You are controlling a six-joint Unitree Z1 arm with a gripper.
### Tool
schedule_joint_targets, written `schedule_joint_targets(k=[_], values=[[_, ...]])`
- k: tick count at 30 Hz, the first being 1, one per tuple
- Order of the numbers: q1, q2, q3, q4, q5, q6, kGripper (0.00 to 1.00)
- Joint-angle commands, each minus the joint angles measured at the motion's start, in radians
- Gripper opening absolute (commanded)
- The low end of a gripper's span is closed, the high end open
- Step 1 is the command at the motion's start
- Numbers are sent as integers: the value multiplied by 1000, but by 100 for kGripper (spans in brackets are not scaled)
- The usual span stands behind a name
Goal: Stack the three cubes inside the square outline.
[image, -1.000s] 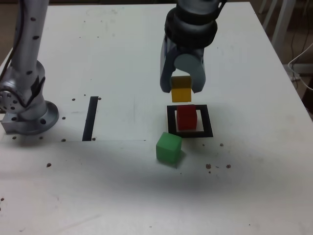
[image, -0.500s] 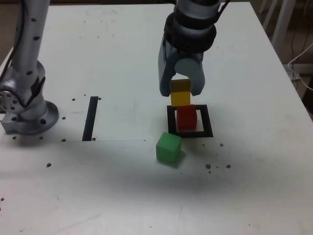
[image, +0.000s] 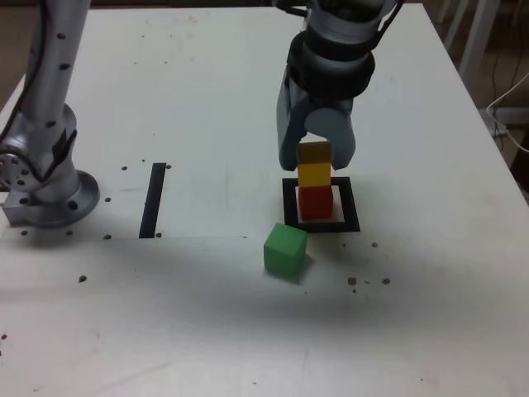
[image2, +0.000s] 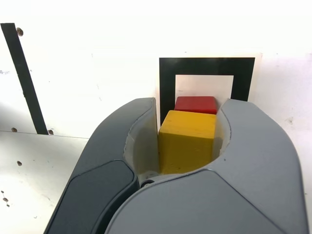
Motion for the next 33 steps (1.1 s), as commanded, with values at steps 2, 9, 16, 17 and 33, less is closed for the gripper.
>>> schedule_joint_targets(k=[2,9,16,17,33], values=[[-3,6,4,-4,2,-2,25],[-4,12,10,-7,1,-2,25],[-7,11,8,-10,-3,-2,26],[-7,11,9,-10,-3,-2,27],[-7,14,22,-15,-6,-2,31]])
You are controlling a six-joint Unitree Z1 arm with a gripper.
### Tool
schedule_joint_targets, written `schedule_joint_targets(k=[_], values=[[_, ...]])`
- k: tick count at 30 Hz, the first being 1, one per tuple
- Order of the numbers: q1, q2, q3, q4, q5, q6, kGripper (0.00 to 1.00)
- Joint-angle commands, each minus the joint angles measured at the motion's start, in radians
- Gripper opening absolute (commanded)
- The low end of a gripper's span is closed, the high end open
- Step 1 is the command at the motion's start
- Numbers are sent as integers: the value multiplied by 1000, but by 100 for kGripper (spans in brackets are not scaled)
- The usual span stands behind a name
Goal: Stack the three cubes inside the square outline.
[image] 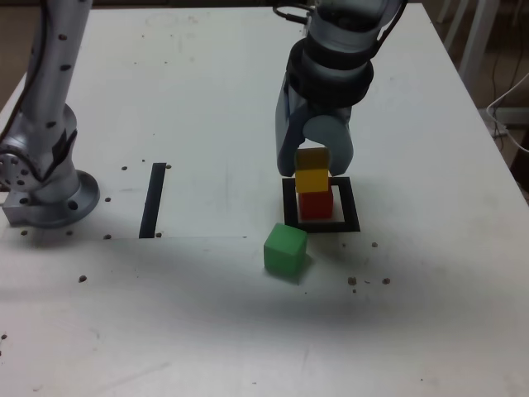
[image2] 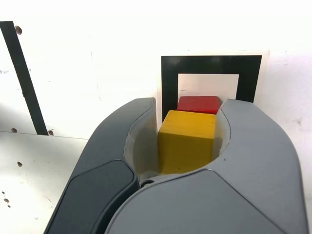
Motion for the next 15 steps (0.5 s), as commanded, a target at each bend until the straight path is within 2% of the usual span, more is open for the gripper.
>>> schedule_joint_targets(k=[1,15], values=[[-2,6,2,-2,-2,-2,31],[-2,11,4,-18,-8,-2,52]])
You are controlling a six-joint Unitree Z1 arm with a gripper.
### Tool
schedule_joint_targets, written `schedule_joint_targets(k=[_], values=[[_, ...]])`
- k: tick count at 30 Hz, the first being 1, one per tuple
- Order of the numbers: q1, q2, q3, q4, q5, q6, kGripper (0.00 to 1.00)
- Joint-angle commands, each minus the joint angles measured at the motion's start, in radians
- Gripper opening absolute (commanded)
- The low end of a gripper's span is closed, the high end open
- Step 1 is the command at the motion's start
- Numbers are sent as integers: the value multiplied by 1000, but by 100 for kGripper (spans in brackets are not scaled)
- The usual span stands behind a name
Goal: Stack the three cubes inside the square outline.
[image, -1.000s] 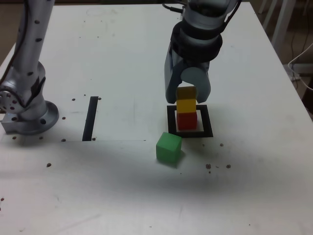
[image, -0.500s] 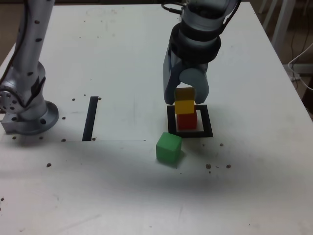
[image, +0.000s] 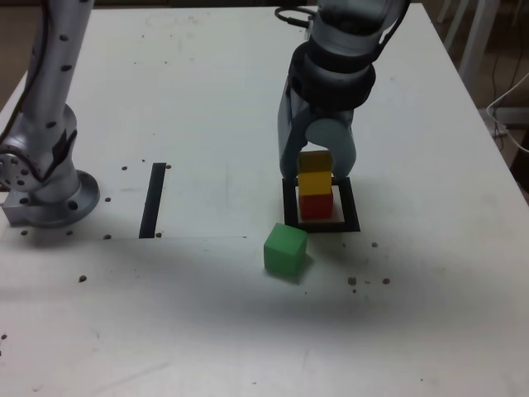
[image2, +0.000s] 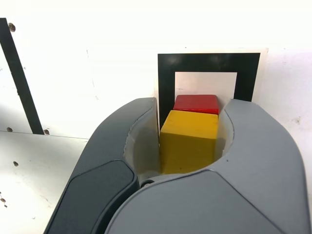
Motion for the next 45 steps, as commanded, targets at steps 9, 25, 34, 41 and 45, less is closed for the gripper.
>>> schedule_joint_targets(k=[9,25,34,41,45], values=[[-2,5,7,-13,8,-2,58],[-2,-4,9,-14,47,0,99],[-2,-13,8,-16,48,12,100],[-2,-37,5,14,32,21,99],[-2,-67,-6,64,13,21,100]])
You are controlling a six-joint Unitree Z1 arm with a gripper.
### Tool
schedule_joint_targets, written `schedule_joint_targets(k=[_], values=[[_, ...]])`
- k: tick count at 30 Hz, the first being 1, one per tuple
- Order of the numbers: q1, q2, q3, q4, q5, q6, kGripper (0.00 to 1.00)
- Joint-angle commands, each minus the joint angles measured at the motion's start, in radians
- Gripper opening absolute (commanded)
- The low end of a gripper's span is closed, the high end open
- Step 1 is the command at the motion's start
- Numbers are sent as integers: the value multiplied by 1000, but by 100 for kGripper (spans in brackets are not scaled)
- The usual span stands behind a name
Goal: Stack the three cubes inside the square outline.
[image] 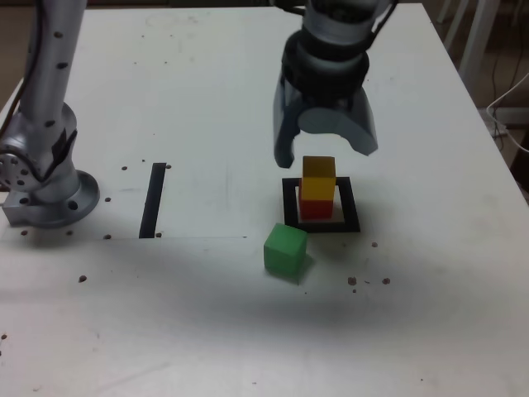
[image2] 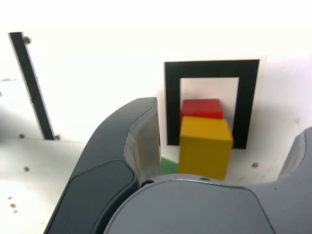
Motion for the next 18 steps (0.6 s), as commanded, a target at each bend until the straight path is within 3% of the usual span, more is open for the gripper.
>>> schedule_joint_targets(k=[1,9,18], values=[[-2,-27,-9,35,-11,1,100],[-8,-97,7,137,-41,58,100],[-148,-177,80,143,-88,76,99]])
